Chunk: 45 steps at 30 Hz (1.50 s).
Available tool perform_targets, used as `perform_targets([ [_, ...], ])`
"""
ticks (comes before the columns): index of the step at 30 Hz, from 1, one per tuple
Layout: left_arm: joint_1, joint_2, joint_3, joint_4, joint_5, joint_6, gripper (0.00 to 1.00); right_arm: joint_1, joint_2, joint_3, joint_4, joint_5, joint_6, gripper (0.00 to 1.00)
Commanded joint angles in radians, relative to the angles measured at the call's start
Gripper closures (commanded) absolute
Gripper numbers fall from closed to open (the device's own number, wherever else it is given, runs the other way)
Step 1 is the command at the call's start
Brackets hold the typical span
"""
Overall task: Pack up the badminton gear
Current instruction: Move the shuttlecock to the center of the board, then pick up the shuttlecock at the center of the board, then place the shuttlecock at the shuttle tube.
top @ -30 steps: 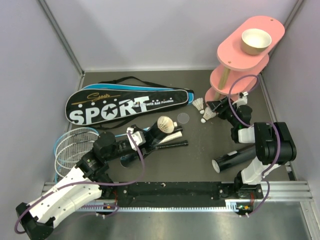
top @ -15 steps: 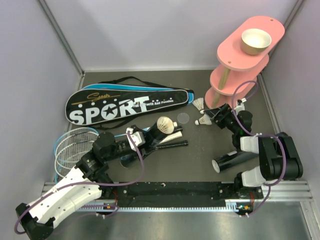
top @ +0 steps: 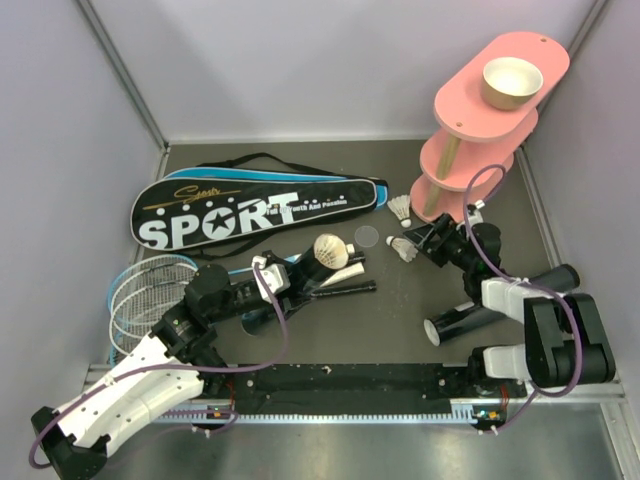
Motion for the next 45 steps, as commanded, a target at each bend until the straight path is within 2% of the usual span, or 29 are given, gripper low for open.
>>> perform_targets([
  [1,-0.001,-0.002,0.015,0.089,0.02,0.0,0.89,0.014,-0.054,0.012,-0.082,0.06,-0.01,0.23],
  [6,-0.001,-0.003,0.015,0.089,0.015,0.001,0.88,0.044,-0.004,0.048,-0.112,0.12,0.038,0.28],
  [9,-0.001,-0.005,0.013,0.089,0.015,0.003,0.88,0.063,0.067,0.073,-0.048,0.118,0.076,0.35],
  [10,-0.001,-0.005,0.013,0.089,0.017,0.001,0.88,0.079,0.082,0.079,-0.033,0.123,0.09,0.42],
  [12,-0.003,-0.003,0.013,0.089,0.015,0.001,0.89,0.094,0.13,0.107,-0.008,0.135,0.089,0.48],
  [13,-0.003,-0.002,0.012,0.089,0.015,0.001,0.89,0.109,0.141,0.119,-0.019,0.146,0.066,0.56],
  [15,-0.003,0.0,0.013,0.087,0.014,0.003,0.89,0.114,0.153,0.154,-0.063,0.175,0.052,0.65],
  [16,-0.001,0.0,0.012,0.089,0.012,0.001,0.89,0.114,0.159,0.16,-0.082,0.175,0.044,0.79],
  [19,-0.003,0.004,0.012,0.089,0.007,0.012,0.88,0.114,0.129,0.193,-0.198,0.198,-0.014,1.0],
  [21,-0.001,0.01,0.012,0.087,0.004,0.017,0.88,0.116,0.067,0.217,-0.291,0.2,-0.055,1.0],
  [22,-0.001,0.018,0.01,0.089,-0.005,0.023,0.88,0.123,0.026,0.225,-0.336,0.195,-0.124,1.0],
  [24,-0.001,0.024,0.012,0.081,-0.014,0.024,0.88,0.165,-0.149,0.288,-0.54,0.201,-0.23,1.0],
  [25,-0.001,0.032,0.012,0.079,-0.023,0.031,0.88,0.185,-0.21,0.32,-0.598,0.188,-0.344,1.0],
  [26,-0.001,0.036,0.012,0.079,-0.026,0.032,0.88,0.192,-0.302,0.398,-0.758,0.124,-0.397,1.0],
  [28,-0.003,0.05,0.015,0.081,-0.032,0.04,0.88,0.218,-0.388,0.484,-0.894,0.092,-0.498,1.0],
  [29,-0.003,0.053,0.019,0.078,-0.035,0.043,0.88,0.225,-0.449,0.58,-0.957,0.077,-0.528,1.0],
  [30,-0.001,0.062,0.022,0.076,-0.035,0.046,0.88,0.237,-0.467,0.632,-1.076,0.063,-0.552,1.0],
  [33,-0.003,0.075,0.027,0.072,-0.04,0.054,0.88,0.249,-0.468,0.827,-1.254,-0.062,-0.625,1.0],
  [37,-0.003,0.076,0.026,0.07,-0.039,0.052,0.88,0.345,-0.439,1.002,-1.39,-0.08,-0.669,1.0],
  [42,-0.001,0.078,0.026,0.07,-0.029,0.052,0.89,0.413,-0.386,1.118,-1.442,-0.078,-0.666,1.0],
  [45,-0.001,0.079,0.027,0.067,-0.026,0.057,0.89,0.507,-0.347,1.154,-1.465,-0.027,-0.665,1.0],
])
